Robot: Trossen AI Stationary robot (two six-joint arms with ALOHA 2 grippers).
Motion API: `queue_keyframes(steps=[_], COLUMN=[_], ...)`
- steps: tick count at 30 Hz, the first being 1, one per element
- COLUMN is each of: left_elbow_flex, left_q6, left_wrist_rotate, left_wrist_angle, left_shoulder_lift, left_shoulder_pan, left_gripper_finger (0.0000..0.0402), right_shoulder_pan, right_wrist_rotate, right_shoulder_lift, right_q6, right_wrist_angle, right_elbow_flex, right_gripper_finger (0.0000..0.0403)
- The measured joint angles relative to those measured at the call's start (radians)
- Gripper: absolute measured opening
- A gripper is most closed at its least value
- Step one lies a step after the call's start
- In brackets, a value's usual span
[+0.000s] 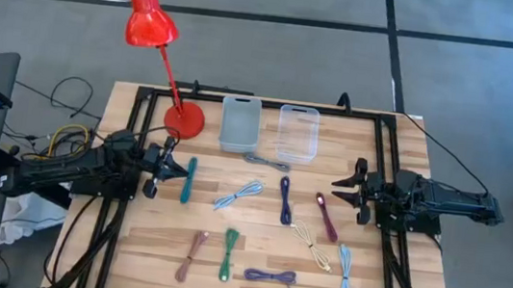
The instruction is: Pick & Place USB Port
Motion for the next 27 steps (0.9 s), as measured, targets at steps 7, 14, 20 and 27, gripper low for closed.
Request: queue_keyframes(steps=[7,14,20,27], left_elbow_flex=[0.000,0.000,0.000,0.000], left_q6=[0.000,0.000,0.000,0.000], left_wrist_rotate=[0.000,0.000,0.000,0.000], left_wrist_angle=[0.001,0.007,0.010,0.022], left_shoulder_lift=[0.000,0.000,0.000,0.000], left_shoulder_pan=[0.000,0.000,0.000,0.000], left_gripper_finger=[0.0021,0.0021,0.0021,0.0021], right_shoulder_pan=[0.000,-0.004,-0.003,-0.005], right_wrist_rotate=[0.000,0.027,0.028,0.033], right_shoulder_lift=[0.000,0.000,0.000,0.000], right_q6=[0.000,-0.034,-0.035,-0.035], right_wrist_angle=[0.000,0.006,0.007,0.011], right_elbow_flex=[0.000,0.000,0.000,-0.001], right_gripper_finger=[0.0118,0.0118,0.0118,0.0118])
